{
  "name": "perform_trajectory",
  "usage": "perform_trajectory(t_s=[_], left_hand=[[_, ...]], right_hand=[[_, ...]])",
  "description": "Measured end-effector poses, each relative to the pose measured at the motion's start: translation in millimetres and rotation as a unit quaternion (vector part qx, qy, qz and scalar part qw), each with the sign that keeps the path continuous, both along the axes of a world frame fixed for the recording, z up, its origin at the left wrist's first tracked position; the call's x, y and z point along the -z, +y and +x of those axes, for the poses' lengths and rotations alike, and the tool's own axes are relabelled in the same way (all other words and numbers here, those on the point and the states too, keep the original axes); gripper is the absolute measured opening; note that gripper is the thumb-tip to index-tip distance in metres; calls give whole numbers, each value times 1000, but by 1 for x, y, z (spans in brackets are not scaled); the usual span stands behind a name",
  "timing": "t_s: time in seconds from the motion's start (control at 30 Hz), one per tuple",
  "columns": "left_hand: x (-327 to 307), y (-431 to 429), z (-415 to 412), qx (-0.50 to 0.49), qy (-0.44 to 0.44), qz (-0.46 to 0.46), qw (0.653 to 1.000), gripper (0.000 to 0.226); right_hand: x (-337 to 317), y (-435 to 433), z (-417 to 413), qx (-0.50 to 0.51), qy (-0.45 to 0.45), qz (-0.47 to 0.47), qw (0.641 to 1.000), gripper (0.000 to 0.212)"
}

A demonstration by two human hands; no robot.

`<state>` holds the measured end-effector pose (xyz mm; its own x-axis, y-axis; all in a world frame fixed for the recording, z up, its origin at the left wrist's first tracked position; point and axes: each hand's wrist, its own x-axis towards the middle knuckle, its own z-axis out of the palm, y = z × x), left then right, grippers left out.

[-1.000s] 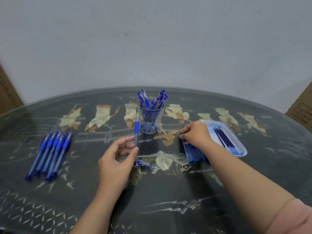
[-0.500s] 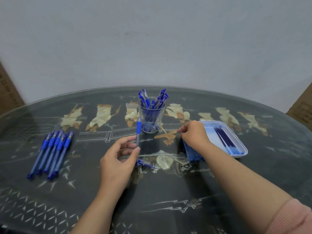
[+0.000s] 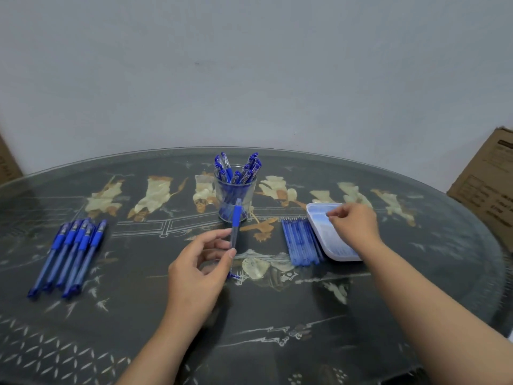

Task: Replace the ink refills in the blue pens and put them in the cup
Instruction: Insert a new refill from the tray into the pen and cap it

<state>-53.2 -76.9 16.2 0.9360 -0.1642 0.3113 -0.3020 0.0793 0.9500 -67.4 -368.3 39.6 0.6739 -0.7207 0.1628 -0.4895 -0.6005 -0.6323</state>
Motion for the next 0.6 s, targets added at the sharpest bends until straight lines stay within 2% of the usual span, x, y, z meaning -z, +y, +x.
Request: perform_trajectory(t_s=[0.1, 0.2, 0.43, 0.6], left_hand=[[5, -4, -5, 8, -3, 15, 1000, 34], [7, -5, -5, 8, -1, 23, 1000, 33], [7, -6, -4, 12, 8, 25, 1000, 34], [7, -5, -4, 14, 9, 19, 1000, 34]], right_hand=[[10, -20, -4, 16, 83, -3, 996, 28], [18, -26, -2, 21, 115, -4, 993, 32], [23, -25, 5, 36, 113, -1, 993, 26], [15, -25, 5, 52, 42, 99, 993, 28]])
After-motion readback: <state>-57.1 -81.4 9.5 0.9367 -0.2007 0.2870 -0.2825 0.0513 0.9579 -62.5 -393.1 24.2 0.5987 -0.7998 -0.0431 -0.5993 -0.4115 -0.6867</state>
